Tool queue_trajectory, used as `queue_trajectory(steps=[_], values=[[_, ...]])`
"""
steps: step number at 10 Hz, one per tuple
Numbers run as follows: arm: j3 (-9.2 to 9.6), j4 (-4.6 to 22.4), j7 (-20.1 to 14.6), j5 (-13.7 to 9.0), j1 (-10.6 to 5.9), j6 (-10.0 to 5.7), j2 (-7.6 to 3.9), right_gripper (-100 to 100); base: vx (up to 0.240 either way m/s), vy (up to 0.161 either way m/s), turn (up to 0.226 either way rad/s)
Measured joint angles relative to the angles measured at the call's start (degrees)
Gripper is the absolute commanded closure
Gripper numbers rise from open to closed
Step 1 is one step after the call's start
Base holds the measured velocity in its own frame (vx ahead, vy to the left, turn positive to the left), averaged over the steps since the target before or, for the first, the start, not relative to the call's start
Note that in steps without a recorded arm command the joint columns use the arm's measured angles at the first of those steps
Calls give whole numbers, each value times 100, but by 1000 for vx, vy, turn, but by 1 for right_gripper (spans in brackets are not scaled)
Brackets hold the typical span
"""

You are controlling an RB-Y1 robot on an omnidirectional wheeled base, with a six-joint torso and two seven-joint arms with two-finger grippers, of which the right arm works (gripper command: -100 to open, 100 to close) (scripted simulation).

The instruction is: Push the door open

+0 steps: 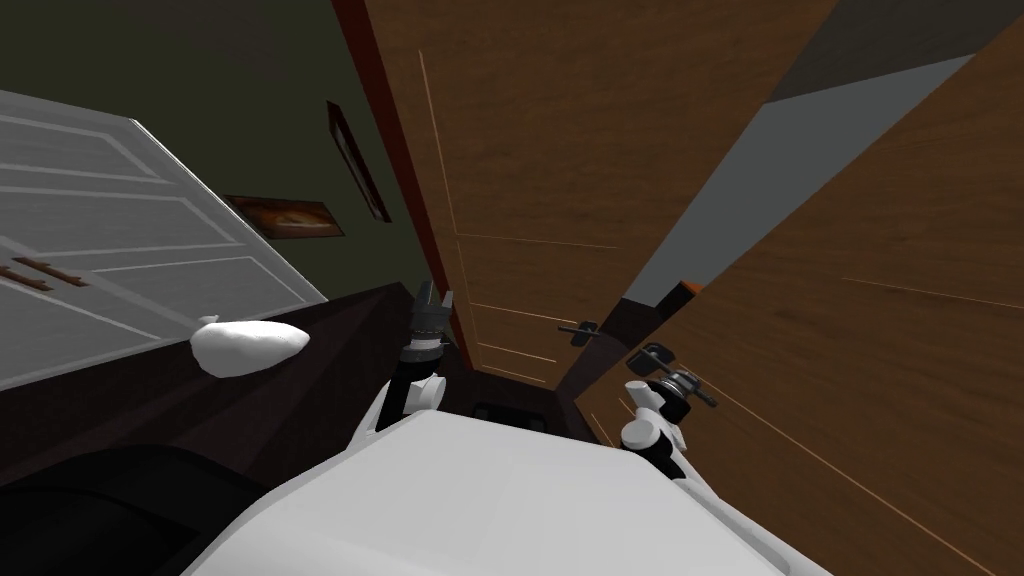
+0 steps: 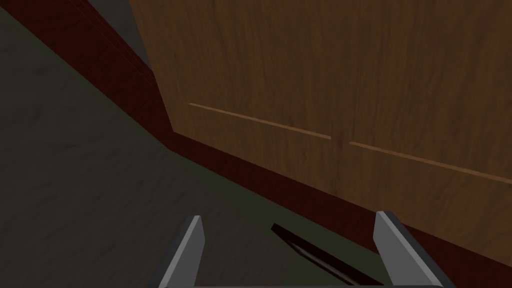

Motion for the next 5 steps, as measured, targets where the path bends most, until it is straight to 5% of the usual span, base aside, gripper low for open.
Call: queue_trajectory(steps=[5], values=[[-598,139,406,-103,-267,-330,-116,100,22,-151,109]])
